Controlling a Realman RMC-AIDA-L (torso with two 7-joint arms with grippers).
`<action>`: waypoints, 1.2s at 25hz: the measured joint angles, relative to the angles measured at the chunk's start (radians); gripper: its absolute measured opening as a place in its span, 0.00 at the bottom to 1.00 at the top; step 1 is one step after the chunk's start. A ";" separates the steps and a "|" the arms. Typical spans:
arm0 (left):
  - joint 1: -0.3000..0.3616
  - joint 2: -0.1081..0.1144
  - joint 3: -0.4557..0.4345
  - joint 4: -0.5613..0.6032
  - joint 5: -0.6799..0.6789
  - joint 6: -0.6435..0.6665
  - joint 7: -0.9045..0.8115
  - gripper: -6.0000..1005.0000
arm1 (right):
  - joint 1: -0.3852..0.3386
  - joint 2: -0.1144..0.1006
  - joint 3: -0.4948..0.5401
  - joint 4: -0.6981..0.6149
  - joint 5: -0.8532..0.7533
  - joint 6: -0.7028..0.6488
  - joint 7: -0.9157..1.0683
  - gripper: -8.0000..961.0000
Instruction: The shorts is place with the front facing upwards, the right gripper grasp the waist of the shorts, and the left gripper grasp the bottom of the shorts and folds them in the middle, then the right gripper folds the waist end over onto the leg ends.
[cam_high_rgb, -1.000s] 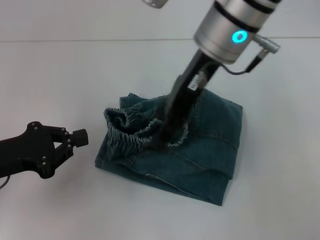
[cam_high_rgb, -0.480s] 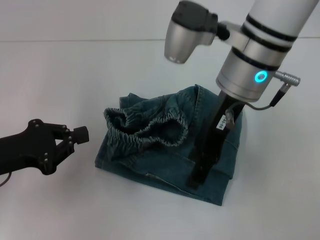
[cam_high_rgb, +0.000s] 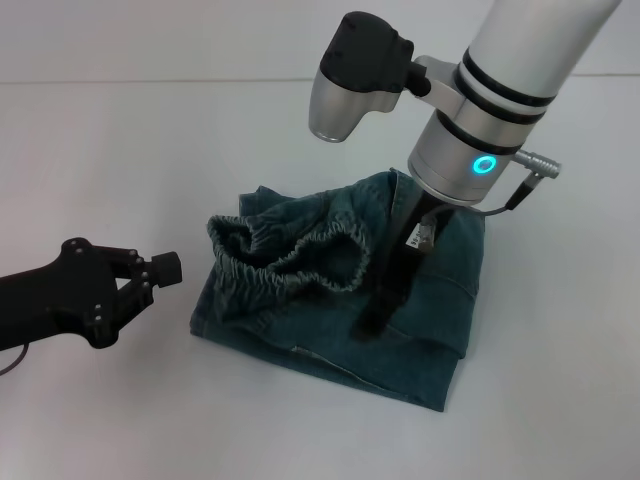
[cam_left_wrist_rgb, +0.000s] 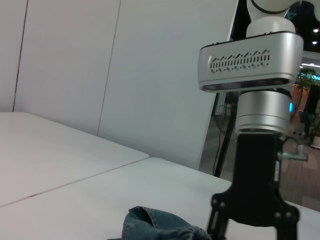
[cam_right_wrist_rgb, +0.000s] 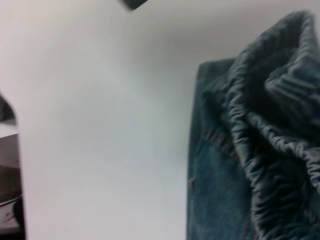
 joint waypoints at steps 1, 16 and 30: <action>0.001 0.000 0.001 -0.001 0.000 -0.001 0.000 0.04 | 0.000 0.001 -0.003 0.006 0.002 0.022 -0.002 0.84; 0.007 -0.001 -0.003 -0.012 0.000 -0.009 0.007 0.05 | -0.016 0.001 -0.008 -0.022 0.121 0.306 -0.046 0.83; 0.014 -0.001 -0.009 -0.011 0.000 0.005 0.004 0.06 | -0.351 -0.013 0.058 -0.308 0.467 0.328 -0.193 0.83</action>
